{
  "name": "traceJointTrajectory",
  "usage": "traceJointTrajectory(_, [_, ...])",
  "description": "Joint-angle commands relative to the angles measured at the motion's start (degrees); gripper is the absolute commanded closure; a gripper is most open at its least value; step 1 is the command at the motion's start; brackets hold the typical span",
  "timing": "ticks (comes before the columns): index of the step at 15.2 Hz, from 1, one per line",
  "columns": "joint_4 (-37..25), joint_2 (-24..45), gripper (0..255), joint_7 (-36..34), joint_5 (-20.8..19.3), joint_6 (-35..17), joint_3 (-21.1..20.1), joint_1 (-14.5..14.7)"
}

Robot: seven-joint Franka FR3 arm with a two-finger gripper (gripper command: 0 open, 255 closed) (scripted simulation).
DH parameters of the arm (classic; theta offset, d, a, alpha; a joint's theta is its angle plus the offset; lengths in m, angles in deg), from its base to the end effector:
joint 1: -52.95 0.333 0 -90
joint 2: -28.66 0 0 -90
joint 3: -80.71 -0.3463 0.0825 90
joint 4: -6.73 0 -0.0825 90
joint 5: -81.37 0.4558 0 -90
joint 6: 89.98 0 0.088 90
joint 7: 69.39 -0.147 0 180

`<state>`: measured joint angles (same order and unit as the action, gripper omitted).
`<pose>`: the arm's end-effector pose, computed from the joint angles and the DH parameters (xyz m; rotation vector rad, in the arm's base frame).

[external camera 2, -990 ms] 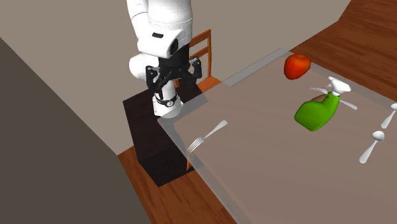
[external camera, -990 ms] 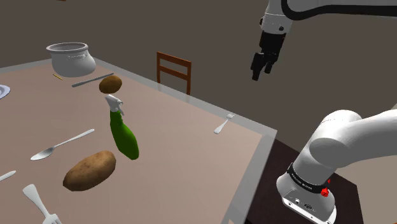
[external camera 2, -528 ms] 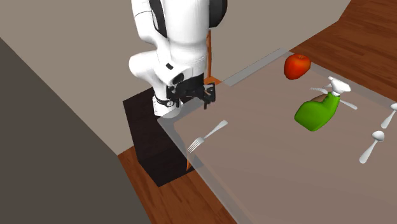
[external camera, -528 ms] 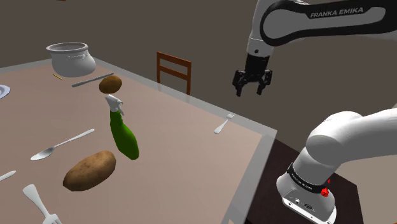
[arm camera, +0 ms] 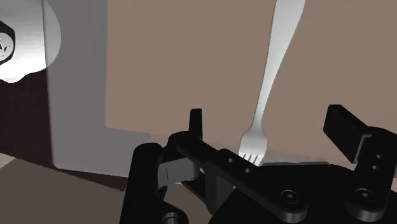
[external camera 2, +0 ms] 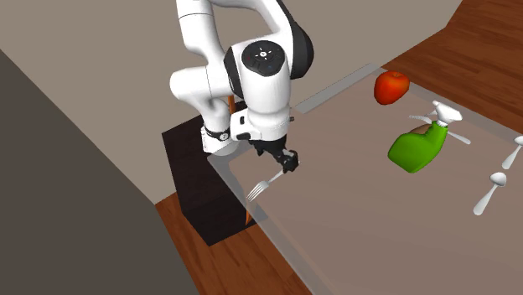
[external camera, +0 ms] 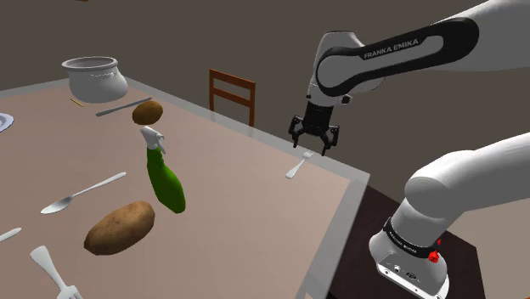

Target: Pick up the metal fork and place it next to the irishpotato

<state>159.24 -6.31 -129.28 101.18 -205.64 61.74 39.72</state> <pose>0.3962 0.0559 0.3647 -2.5533 1.6818 0.1513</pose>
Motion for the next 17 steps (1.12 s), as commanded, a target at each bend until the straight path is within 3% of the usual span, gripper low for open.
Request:
traceJointTrajectory(1, [-0.2, 3.89, 0, -6.6, 2.36, -4.29, -2.28, -1.37])
traceJointTrajectory(9, [3.18, 7.64, 0, -6.3, 3.94, -11.48, -4.13, -0.73])
traceJointTrajectory(16, [3.17, 7.63, 0, -6.3, 3.94, -11.47, -4.12, -0.73])
traceJointTrajectory(17, [3.17, 7.63, 255, -6.3, 3.94, -11.47, -4.12, -0.73])
